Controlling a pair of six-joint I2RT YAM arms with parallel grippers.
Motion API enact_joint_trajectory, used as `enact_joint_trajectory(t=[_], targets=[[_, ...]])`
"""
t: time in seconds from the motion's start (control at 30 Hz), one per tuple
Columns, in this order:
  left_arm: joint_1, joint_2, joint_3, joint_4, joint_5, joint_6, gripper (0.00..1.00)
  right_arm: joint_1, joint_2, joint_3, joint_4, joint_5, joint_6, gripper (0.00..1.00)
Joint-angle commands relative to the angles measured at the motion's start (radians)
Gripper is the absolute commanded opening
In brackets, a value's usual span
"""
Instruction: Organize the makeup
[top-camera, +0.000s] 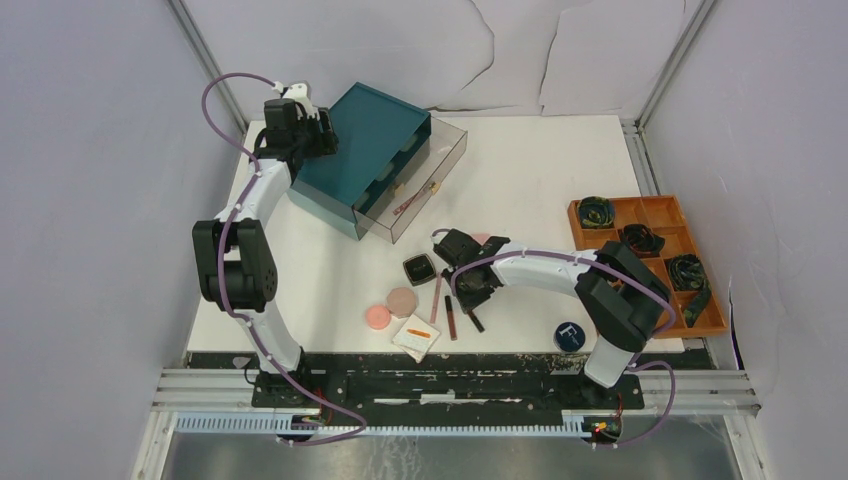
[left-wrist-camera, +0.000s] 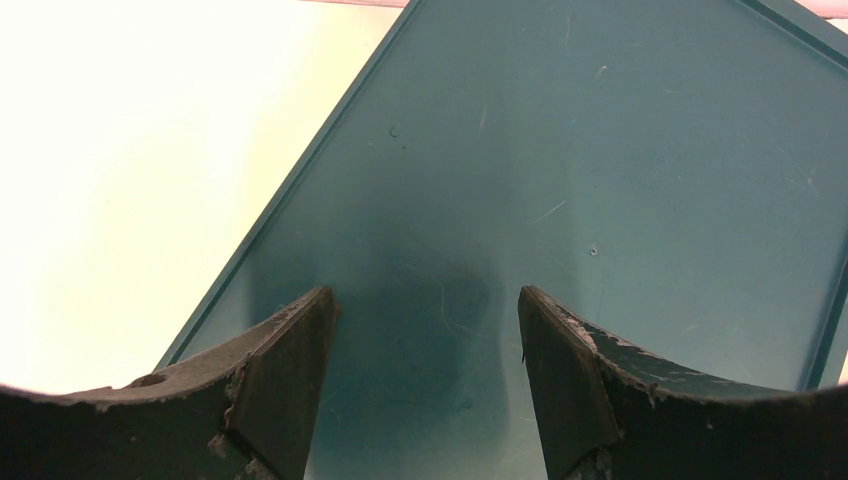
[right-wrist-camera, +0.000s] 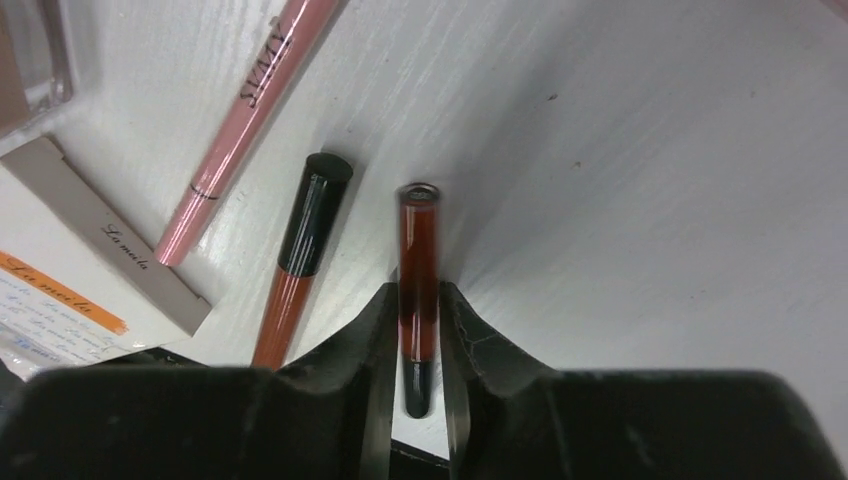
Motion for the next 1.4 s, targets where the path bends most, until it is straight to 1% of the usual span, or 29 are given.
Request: enact_joint_trajectory(t=[0.0, 0.1, 0.17, 0.3, 0.43, 0.57, 0.7, 0.8, 0.83, 0.87, 0.9, 0.93, 1.0, 1.03, 1.07, 1.17, 1.23, 1.37], targets=[[0.003, 0.036, -0.039, -0.124, 0.005, -0.002, 0.75, 0.003, -0.003, 0.025, -0.016, 0.059, 0.003, 0.2], [0.003, 0.036, -0.038, -0.124, 0.006, -0.002, 0.75, 0.001, -0.046, 0.077, -0.063, 0.13, -0.011, 0.09], [0.003, 0.036, -0.037, -0.124, 0.005, -0.001, 0.75, -0.007, -0.068, 0.154, -0.101, 0.168, -0.032, 0.01], [0.005, 0.038, -0.034, -0.124, 0.004, -0.002, 0.75, -0.039, -0.053, 0.398, -0.164, 0.196, -0.087, 0.01], [0.006, 0.037, -0.024, -0.129, 0.007, -0.003, 0.75, -0.094, 0.02, 0.668, -0.152, 0.153, -0.088, 0.0], [0.008, 0.034, -0.018, -0.131, 0.012, -0.006, 0.75, -0.152, 0.143, 0.893, -0.084, 0.066, -0.05, 0.0], [0.008, 0.034, -0.006, -0.132, 0.025, -0.015, 0.75, -0.196, 0.309, 1.12, -0.043, -0.035, 0.014, 0.01], [0.009, 0.035, -0.002, -0.131, 0.031, -0.019, 0.75, -0.22, 0.413, 1.209, 0.007, -0.096, 0.079, 0.01], [0.008, 0.035, -0.003, -0.131, 0.031, -0.019, 0.75, -0.226, 0.442, 1.229, 0.019, -0.109, 0.097, 0.02], [0.007, 0.035, -0.004, -0.131, 0.031, -0.019, 0.75, -0.229, 0.466, 1.247, 0.028, -0.117, 0.108, 0.12], [0.008, 0.034, -0.005, -0.132, 0.03, -0.019, 0.75, -0.233, 0.485, 1.26, 0.032, -0.116, 0.118, 0.27], [0.008, 0.034, -0.006, -0.132, 0.03, -0.017, 0.75, -0.235, 0.499, 1.263, 0.042, -0.116, 0.121, 0.34], [0.007, 0.033, -0.009, -0.129, 0.028, -0.017, 0.75, -0.234, 0.491, 1.251, 0.057, -0.105, 0.114, 0.43], [0.01, 0.033, -0.011, -0.128, 0.029, -0.017, 0.75, -0.235, 0.475, 1.232, 0.07, -0.097, 0.106, 0.51], [0.009, 0.033, -0.011, -0.128, 0.029, -0.017, 0.75, -0.234, 0.454, 1.21, 0.078, -0.08, 0.097, 0.55], [0.009, 0.036, -0.013, -0.127, 0.028, -0.018, 0.75, -0.234, 0.374, 1.141, 0.087, -0.052, 0.043, 0.61], [0.009, 0.04, -0.011, -0.127, 0.029, -0.019, 0.75, -0.232, 0.31, 1.086, 0.071, -0.047, 0.016, 0.62], [0.009, 0.039, -0.014, -0.127, 0.023, -0.014, 0.75, -0.209, 0.133, 0.873, 0.023, -0.032, -0.037, 0.63]])
